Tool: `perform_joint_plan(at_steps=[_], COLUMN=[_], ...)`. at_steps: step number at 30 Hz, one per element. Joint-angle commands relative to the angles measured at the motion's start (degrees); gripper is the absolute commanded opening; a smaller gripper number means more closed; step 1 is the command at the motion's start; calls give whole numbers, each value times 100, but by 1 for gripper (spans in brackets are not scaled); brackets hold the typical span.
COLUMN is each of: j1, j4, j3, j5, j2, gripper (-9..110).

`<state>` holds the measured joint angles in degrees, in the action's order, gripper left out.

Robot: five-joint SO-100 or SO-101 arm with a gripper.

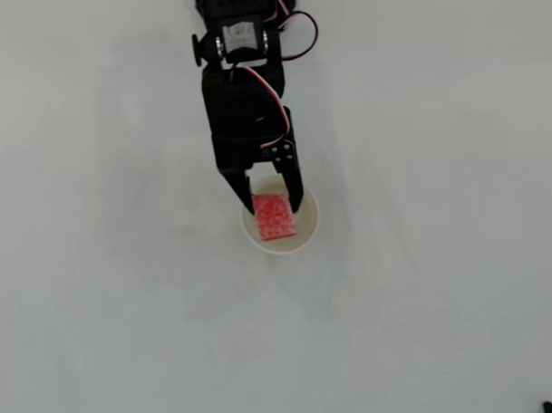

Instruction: Grasp a red cube and put it in the cup.

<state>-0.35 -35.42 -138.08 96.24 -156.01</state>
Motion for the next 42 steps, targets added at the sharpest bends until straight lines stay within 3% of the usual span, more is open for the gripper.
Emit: perform_joint_plan(at_steps=[1,23,42], j1=[-114,-606,-360], j4=[35,255,255], j3=[44,-53,-97], j5=[-35,-44,-44], j2=[-97,53,-35], gripper=[13,13,13])
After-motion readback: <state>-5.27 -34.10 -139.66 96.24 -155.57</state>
